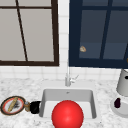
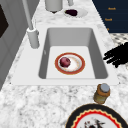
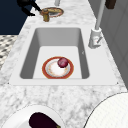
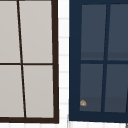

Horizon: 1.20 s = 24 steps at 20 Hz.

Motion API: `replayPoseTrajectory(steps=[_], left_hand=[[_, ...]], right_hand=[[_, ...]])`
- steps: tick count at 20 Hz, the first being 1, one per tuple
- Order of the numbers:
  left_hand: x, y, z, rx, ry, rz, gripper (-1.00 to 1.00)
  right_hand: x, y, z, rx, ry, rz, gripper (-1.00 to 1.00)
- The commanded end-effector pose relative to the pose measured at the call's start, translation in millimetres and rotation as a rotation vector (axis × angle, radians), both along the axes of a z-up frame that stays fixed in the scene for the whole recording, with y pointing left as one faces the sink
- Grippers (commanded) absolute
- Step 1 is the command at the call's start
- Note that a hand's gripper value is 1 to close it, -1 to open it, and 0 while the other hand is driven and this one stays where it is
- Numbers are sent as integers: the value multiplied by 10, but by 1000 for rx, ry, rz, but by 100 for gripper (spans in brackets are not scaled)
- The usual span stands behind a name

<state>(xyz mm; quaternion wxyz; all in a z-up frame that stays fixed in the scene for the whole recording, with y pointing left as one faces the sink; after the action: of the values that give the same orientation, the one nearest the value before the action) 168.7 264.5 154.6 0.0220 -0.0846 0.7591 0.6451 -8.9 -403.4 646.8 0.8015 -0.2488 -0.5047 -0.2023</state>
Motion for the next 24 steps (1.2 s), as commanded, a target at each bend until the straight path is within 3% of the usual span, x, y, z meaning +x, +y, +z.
replayPoseTrajectory(steps=[1, 4, 7, 9, 12, 14, 16, 18, 24], left_hand=[[0, 0, 0, 0, 0, 0, 0], [0, 0, 0, 0, 0, 0, 0], [0, 0, 0, 0, 0, 0, 0], [0, 0, 0, 0, 0, 0, 0], [0, 0, 0, 0, 0, 0, 0], [0, 0, 0, 0, 0, 0, 0], [0, 0, 0, 0, 0, 0, 0], [0, 0, 0, 0, 0, 0, 0], [0, 0, 0, 0, 0, 0, 0]], right_hand=[[-138, 72, 193, 41, -53, -80, -100], [-329, 234, 171, 17, -49, -70, -100], [-476, 317, 239, 3, -77, -111, -100], [-649, 340, 247, -4, -68, -77, -100], [-520, 329, 262, -23, -49, -76, -100], [-559, 507, 253, -33, -61, -79, -100], [-619, 498, 258, -36, -63, -46, -100], [-583, 452, 257, -27, -52, -73, -100], [-610, 603, 312, -35, -61, -78, -100]])
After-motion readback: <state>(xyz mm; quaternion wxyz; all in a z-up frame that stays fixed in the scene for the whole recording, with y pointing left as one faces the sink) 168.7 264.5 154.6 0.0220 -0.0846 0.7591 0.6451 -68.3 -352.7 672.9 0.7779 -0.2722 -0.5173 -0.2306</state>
